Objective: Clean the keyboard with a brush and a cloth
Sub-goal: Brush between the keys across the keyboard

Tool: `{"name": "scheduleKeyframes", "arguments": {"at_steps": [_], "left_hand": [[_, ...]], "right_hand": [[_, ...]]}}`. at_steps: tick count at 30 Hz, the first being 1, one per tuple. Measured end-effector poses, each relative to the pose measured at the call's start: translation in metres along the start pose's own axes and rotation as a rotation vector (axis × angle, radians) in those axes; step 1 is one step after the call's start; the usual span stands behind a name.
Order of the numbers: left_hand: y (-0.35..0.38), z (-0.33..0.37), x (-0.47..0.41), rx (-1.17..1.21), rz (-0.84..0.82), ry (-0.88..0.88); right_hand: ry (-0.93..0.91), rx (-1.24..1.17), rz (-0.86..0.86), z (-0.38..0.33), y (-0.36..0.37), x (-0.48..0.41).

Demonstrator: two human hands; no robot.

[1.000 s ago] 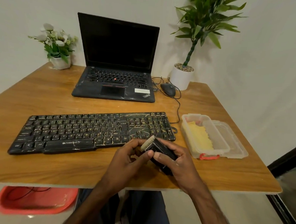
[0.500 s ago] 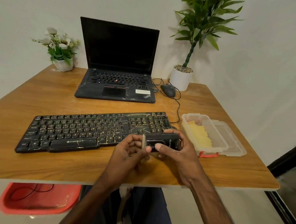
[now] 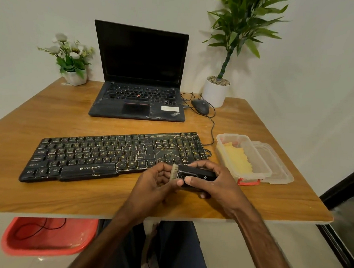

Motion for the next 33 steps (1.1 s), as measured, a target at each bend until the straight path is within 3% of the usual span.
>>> {"name": "scheduleKeyframes", "arguments": {"at_steps": [5,14,33], "left_hand": [[0.003,0.000,0.000,-0.012,0.021,0.001],[0.005,0.001,0.000,0.012,0.106,0.012],[0.004,0.004,-0.001,-0.015,0.093,-0.010]], "right_hand": [[-0.036,-0.081,-0.008,0.003,0.001,0.001],[-0.121,-0.456,0.012,0.017,0.010,-0.010],[-0.207,-0.460,0.076,0.015,0.024,-0.015]]}}
Point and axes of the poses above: each hand's wrist, its own x-axis away from the middle knuckle, its own y-axis out of the palm, z = x × y, the point moved 1 cm from there along -x, towards the middle knuckle, and after that the axes turned 13 degrees about -z, right-handed, at the moved point
